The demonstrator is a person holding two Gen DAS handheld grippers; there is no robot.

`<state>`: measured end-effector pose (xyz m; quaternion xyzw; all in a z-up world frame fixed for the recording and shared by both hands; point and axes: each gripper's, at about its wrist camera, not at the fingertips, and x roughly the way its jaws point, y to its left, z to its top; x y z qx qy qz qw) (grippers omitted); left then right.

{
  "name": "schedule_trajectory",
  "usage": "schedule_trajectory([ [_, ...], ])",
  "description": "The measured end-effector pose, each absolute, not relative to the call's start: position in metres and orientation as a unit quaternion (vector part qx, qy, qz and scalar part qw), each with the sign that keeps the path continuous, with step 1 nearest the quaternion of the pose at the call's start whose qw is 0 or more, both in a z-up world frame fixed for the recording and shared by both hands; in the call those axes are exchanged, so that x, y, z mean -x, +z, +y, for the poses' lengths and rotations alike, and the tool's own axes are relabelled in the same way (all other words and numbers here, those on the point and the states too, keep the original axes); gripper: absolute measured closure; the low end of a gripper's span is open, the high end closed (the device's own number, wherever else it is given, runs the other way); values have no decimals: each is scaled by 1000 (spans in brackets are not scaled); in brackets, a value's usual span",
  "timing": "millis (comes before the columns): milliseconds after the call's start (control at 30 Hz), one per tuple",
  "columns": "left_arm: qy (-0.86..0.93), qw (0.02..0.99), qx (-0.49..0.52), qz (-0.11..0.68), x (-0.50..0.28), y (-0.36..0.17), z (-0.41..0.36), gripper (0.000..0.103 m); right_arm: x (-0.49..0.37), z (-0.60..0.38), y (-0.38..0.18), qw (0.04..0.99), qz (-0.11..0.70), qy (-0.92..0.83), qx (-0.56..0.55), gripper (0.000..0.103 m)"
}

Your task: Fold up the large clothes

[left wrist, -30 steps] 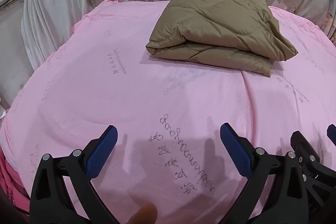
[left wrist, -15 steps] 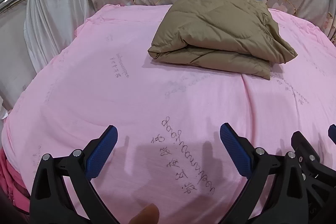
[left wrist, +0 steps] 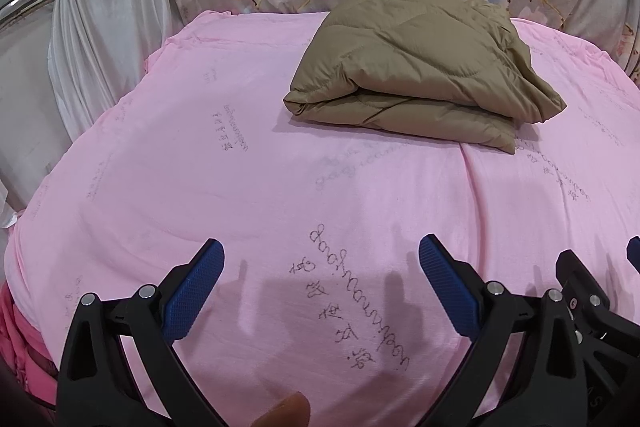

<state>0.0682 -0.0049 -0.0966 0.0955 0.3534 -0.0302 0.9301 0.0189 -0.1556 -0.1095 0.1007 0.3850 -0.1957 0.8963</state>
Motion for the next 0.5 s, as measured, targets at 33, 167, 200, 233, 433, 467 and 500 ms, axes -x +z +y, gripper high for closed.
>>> schedule_trajectory([
  [33, -30, 930, -96, 353, -68, -97, -5, 8, -19, -155, -109, 896, 385, -196, -101, 15],
  [167, -29, 930, -96, 353, -68, -95, -5, 8, -19, -155, -109, 896, 385, -196, -101, 15],
  [200, -29, 930, -96, 353, -67, -95, -5, 8, -19, -155, -109, 896, 385, -196, -100, 15],
  [233, -29, 930, -96, 352, -68, -95, -5, 8, -19, -155, -109, 896, 385, -196, -100, 15],
  [433, -28, 931, -96, 352, -67, -95, -5, 8, -19, -155, -109, 897, 384, -196, -100, 15],
  [467, -27, 931, -96, 351, -67, -94, -5, 8, -19, -156, -109, 897, 384, -196, -99, 15],
  [500, -26, 931, -96, 351, -66, -94, -6, 8, -19, -156, -109, 897, 384, -196, -100, 15],
])
